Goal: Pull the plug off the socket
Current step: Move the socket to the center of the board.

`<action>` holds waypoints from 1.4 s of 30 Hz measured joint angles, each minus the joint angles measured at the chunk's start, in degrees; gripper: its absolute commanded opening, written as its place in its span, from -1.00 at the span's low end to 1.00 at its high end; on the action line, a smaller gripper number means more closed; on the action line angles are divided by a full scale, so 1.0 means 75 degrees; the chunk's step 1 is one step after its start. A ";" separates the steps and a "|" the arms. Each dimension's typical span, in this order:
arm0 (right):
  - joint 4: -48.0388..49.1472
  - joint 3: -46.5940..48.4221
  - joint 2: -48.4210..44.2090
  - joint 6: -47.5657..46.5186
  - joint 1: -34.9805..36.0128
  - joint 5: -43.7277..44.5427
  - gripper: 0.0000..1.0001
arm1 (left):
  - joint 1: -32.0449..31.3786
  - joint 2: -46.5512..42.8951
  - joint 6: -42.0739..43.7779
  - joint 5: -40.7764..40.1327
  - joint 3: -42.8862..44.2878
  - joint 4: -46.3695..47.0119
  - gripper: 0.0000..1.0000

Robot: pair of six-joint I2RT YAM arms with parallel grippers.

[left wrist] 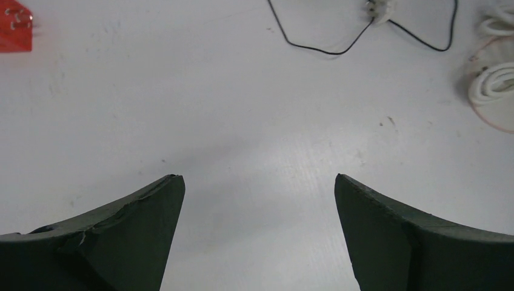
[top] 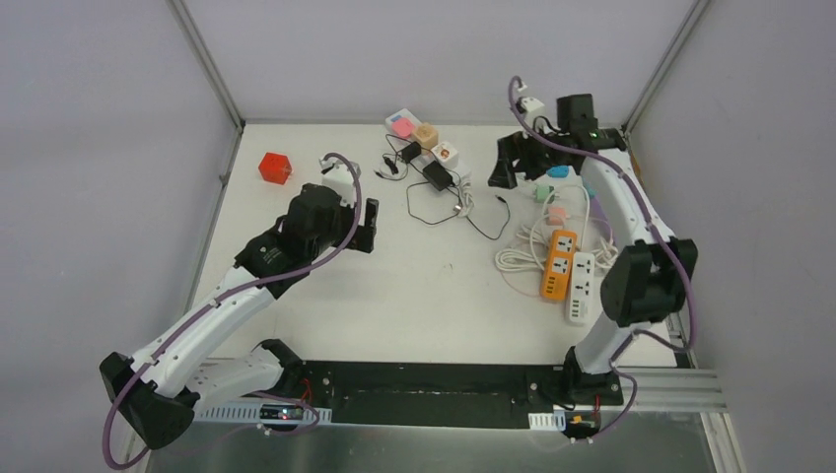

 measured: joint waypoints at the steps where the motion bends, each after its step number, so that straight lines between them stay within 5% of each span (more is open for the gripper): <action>1: -0.0163 0.0460 0.0411 -0.0108 0.0262 0.0233 1.00 | 0.0073 -0.0009 0.0067 -0.0131 -0.0131 -0.0003 0.98; 14: -0.1040 0.5319 0.4578 -0.0055 0.1982 0.2186 1.00 | 0.0221 -0.0079 0.0659 -0.0994 -0.0522 0.0009 0.98; 25: -0.0580 0.7125 0.6280 0.0854 0.2127 0.2722 0.96 | 0.0443 -0.0082 0.0737 -0.1105 -0.0533 0.0032 0.98; 42: 0.0294 0.7793 0.7210 0.1652 0.2127 0.3127 0.84 | 0.0772 -0.0079 0.0740 -0.0988 -0.0533 0.0035 0.98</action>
